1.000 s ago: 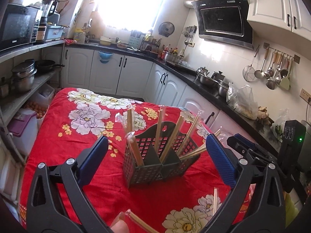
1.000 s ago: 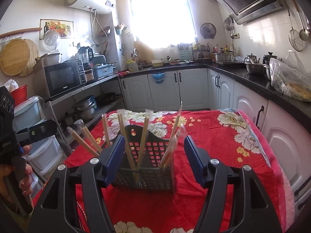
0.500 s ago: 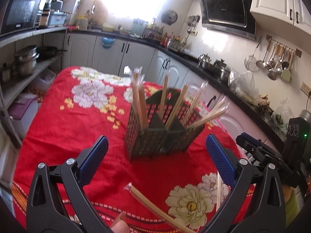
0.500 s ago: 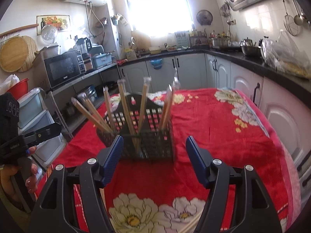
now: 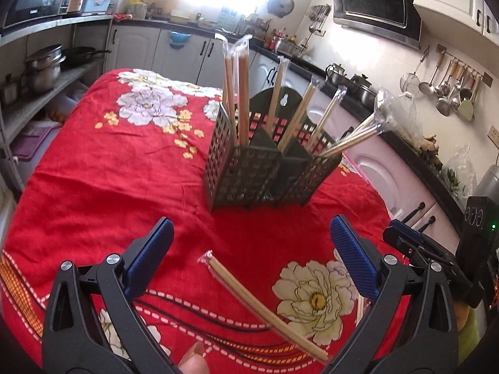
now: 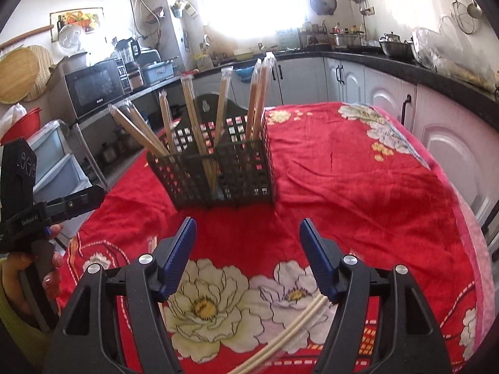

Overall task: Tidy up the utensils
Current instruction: 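Move both open tools down to the last wrapped chopsticks on the cloth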

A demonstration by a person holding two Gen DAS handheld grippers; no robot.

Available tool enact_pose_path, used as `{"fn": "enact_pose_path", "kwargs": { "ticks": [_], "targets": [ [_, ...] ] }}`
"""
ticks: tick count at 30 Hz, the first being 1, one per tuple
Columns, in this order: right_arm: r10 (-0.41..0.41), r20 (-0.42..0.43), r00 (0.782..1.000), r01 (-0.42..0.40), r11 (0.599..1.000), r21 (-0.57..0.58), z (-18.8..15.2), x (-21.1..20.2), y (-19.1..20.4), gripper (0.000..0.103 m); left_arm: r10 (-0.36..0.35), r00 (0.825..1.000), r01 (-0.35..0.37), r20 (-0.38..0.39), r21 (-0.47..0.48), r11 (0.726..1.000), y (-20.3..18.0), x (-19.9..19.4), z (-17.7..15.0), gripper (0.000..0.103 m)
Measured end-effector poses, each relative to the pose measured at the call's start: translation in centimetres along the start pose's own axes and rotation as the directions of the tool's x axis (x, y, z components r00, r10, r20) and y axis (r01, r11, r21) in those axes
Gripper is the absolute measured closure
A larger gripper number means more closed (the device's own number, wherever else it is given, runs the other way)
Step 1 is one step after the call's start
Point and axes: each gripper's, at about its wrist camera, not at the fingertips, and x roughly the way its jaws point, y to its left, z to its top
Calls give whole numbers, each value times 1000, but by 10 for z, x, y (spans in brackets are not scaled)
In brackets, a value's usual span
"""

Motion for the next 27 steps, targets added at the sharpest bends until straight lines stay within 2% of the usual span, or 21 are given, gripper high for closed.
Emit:
{"fn": "enact_pose_path", "kwargs": {
  "ticks": [12,21,27],
  "targets": [
    [-17,-54,998,18,1000,2,-22,1,-5,34,7,998,-7,-70,-3,1000,4,10,-28,10],
    [-35,-86,996,38,999,25,-35,4,-14,34,-1,989,2,-149,5,1000,2,25,-50,10],
    [-63,-112,992,70,996,59,-42,8,-29,34,-38,981,36,-192,-14,999,3,38,-61,11]
  ]
}}
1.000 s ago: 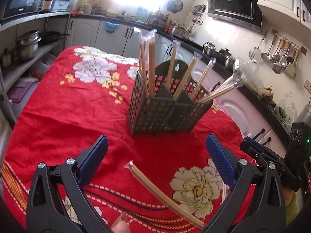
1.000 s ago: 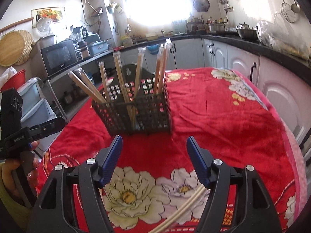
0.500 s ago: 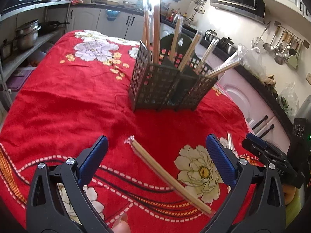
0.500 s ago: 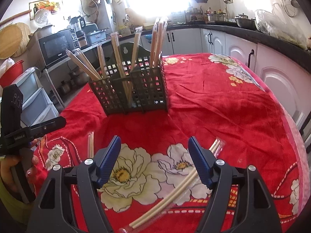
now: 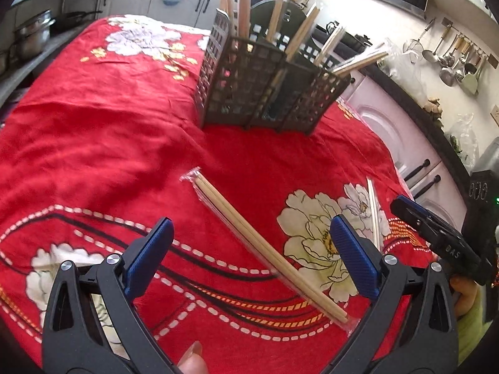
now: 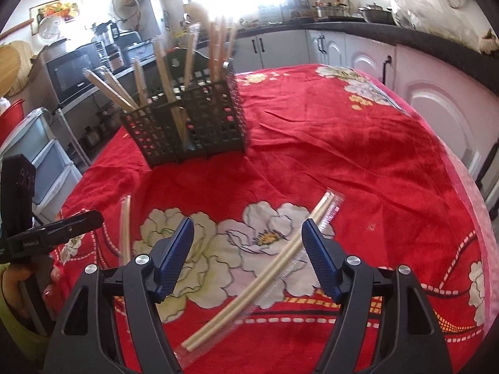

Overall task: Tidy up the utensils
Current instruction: 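Move both open tools down to the last wrapped chopsticks on the cloth, then close the left tool on a wrapped chopstick while the right tool grasps another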

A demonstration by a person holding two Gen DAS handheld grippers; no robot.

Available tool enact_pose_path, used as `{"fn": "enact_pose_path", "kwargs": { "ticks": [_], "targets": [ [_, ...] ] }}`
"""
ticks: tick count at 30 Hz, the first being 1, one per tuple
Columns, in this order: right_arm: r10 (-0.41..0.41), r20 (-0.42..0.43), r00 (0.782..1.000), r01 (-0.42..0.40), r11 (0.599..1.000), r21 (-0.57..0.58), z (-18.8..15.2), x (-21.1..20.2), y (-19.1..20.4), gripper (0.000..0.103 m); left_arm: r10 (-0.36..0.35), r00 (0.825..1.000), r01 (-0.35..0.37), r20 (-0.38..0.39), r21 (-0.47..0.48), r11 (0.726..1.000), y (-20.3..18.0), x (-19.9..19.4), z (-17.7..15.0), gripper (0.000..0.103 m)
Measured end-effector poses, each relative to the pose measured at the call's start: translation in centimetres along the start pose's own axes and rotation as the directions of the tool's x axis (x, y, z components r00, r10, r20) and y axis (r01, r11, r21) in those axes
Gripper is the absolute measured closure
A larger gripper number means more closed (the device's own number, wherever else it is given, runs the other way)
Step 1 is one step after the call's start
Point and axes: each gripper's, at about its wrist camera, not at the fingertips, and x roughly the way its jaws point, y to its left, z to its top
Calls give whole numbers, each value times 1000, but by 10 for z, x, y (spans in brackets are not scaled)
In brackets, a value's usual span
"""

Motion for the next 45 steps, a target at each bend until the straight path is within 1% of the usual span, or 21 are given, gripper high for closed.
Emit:
{"fn": "enact_pose_path", "kwargs": {
  "ticks": [4,7,12,16,18,20,24,26,28,30,31,32,34,35,37,39,41,43,45],
  "targets": [
    [-22,-18,1000,23,999,33,-3,3,-13,34,-24,999,24,-26,-12,1000,1,10,-2,11],
    [-41,-44,998,43,997,60,-3,8,-25,34,-40,998,38,-52,-40,998,6,19,1,18],
    [-67,-112,991,78,992,98,0,25,-44,34,-55,997,51,-60,-67,996,12,29,9,22],
    [-53,-160,986,74,989,130,6,41,-53,34,-61,996,55,-65,-89,994,17,36,17,24],
    [-44,-176,983,68,989,128,11,48,-54,33,-57,996,51,-63,-98,994,17,39,21,26],
    [-36,-185,982,62,989,134,15,52,-56,33,-46,997,39,-59,-106,994,20,43,25,32],
    [-42,-199,979,65,992,110,22,60,-51,40,-11,998,5,-59,-95,995,19,48,31,39],
    [-44,-201,979,66,992,107,24,63,-52,45,10,998,-15,-59,-88,996,19,51,33,47],
    [-30,-202,979,54,992,116,27,65,-53,53,24,998,-29,-59,-84,996,20,53,35,51],
    [-9,-203,979,38,990,139,30,68,-56,58,38,998,-43,-59,-79,996,20,54,37,55],
    [-4,-204,979,34,989,142,32,70,-57,62,47,997,-52,-60,-75,996,20,55,38,58],
    [-3,-205,979,33,989,141,33,72,-57,65,56,997,-60,-60,-69,996,20,56,39,61],
    [-5,-207,978,35,989,143,35,73,-57,74,74,995,-78,-62,-62,995,21,58,41,66],
    [-1,-208,978,32,989,145,37,74,-58,76,80,995,-83,-64,-59,995,21,58,42,68],
    [3,-212,977,30,988,151,39,77,-59,84,96,993,-99,-67,-47,994,20,59,44,72],
    [12,-220,976,22,989,149,43,80,-58,88,104,992,-107,-67,-42,993,20,60,45,76],
    [16,-226,974,17,989,144,45,83,-56,89,109,992,-112,-66,-46,993,23,61,46,80],
    [23,-226,974,8,991,136,49,85,-54,91,104,992,-108,-69,-54,993,25,61,47,82],
    [50,-235,971,-17,990,140,51,88,-50,93,100,992,-104,-72,-63,993,27,60,48,85]
  ]
}}
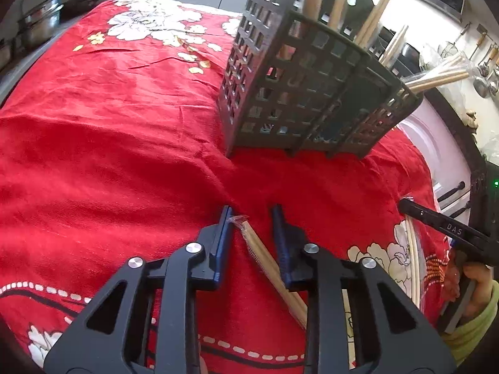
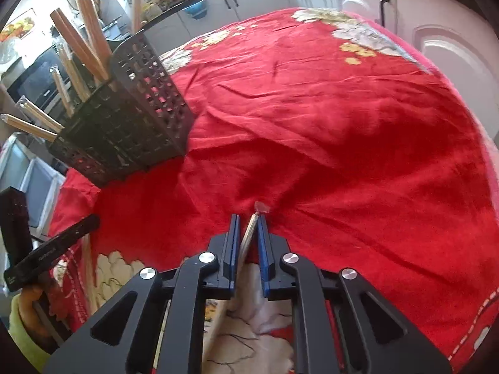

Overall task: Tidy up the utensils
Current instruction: 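Close the left tool on a wrapped chopstick while the right tool grasps another, then lift both held chopsticks and carry them above the black caddy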

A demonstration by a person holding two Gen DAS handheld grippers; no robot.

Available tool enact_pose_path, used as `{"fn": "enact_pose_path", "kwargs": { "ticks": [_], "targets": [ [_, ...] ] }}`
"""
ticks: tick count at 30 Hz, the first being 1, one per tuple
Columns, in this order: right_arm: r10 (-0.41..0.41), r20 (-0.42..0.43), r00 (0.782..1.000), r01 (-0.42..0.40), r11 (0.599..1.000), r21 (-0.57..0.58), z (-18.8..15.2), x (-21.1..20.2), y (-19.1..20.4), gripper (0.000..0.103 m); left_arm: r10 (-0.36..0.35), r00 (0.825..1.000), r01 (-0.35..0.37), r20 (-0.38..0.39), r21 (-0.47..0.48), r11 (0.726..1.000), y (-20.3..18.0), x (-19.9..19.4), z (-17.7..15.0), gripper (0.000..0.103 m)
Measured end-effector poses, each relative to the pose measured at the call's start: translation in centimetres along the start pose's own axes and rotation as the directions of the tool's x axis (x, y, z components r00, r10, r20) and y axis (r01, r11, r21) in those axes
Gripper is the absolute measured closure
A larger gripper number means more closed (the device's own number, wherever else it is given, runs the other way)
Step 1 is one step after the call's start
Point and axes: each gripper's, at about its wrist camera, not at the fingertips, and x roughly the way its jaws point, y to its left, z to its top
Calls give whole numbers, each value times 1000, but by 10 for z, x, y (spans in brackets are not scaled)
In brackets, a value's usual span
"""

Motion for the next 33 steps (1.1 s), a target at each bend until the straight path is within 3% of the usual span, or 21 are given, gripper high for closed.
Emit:
{"fn": "enact_pose_path", "kwargs": {
  "ticks": [5,16,24,33],
  "targets": [
    [48,4,999,-48,999,-23,5,-3,14,94,-18,1000,18,-9,-16,1000,4,-1,3,97],
    [200,85,976,-183,967,-179,12,-43,68,97,-125,991,125,49,3,992,-13,-37,14,100],
    [250,145,957,-203,939,-279,14,-75,102,98,-192,973,181,130,89,979,-42,-84,32,100],
    [275,235,932,-174,911,-374,21,-114,127,98,-234,949,195,212,192,962,-73,-122,55,101]
  ]
}}
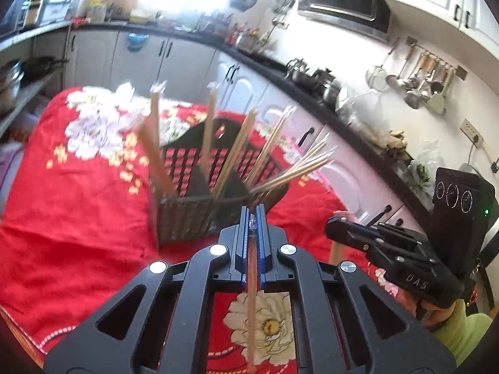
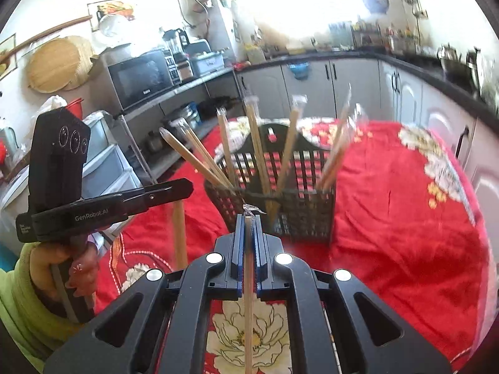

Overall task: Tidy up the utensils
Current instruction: 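Lift both held chopsticks and carry them above the black caddy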

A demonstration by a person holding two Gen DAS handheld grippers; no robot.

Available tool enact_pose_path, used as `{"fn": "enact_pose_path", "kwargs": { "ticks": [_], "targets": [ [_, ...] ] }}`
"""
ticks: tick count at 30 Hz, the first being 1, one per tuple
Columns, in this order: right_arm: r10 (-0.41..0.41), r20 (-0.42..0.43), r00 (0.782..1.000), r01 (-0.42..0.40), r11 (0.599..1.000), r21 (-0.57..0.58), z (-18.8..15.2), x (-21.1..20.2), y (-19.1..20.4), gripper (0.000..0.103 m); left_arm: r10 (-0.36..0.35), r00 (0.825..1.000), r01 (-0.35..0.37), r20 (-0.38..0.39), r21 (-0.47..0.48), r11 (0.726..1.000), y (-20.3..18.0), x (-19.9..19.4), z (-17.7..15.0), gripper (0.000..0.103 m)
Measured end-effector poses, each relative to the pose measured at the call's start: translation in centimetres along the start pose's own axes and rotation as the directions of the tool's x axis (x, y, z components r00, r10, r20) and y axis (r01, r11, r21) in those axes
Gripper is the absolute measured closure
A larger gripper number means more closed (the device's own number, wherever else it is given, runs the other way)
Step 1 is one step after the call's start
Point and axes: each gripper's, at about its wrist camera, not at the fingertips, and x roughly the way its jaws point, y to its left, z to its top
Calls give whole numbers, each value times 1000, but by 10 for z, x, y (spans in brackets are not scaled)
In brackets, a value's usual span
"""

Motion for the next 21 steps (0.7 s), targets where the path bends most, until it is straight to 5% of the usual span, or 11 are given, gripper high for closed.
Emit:
{"fn": "enact_pose_path", "kwargs": {
  "ticks": [21],
  "targets": [
    [-26,254,967,45,997,-70,59,-48,16,98,-60,979,33,197,139,990,-54,-47,71,101]
  ]
}}
